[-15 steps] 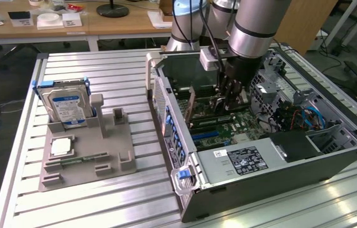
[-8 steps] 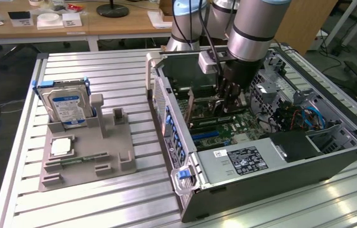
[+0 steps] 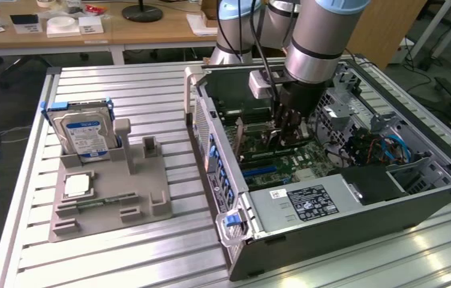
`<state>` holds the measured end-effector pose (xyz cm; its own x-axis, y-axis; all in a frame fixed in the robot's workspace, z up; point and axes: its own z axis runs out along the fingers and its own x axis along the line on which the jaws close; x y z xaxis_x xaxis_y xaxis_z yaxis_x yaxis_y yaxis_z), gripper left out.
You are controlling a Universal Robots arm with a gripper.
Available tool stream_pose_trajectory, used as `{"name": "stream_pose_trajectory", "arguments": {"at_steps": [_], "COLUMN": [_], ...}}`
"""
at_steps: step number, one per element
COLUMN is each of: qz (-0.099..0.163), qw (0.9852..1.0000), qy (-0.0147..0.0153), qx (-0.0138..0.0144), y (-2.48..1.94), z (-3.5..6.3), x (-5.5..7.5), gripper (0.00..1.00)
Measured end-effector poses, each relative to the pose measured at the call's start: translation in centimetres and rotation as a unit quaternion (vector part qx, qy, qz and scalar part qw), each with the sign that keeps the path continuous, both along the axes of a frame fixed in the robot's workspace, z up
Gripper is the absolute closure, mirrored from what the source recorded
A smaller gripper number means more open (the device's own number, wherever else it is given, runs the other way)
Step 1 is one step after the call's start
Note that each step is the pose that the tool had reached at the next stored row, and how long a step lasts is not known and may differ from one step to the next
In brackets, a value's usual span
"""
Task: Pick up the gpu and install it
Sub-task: 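Insert the gpu into the slot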
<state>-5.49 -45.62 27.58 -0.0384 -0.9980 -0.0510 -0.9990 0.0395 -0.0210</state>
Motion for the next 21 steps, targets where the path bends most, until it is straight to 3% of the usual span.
{"name": "stream_pose_trajectory", "arguments": {"at_steps": [10,15,21], "qz": [0.0,0.0,0.0], "qw": [1.0,1.0,1.0], "qy": [0.0001,0.0,0.0001], "qx": [-0.0001,0.0,-0.0001], "y": [-0.02,-0.33,-0.4], "z": [-0.92,-1.05,-1.35], "x": [-0.4,-0.4,-0.7], "gripper": [0.72,0.72,0.72]}}
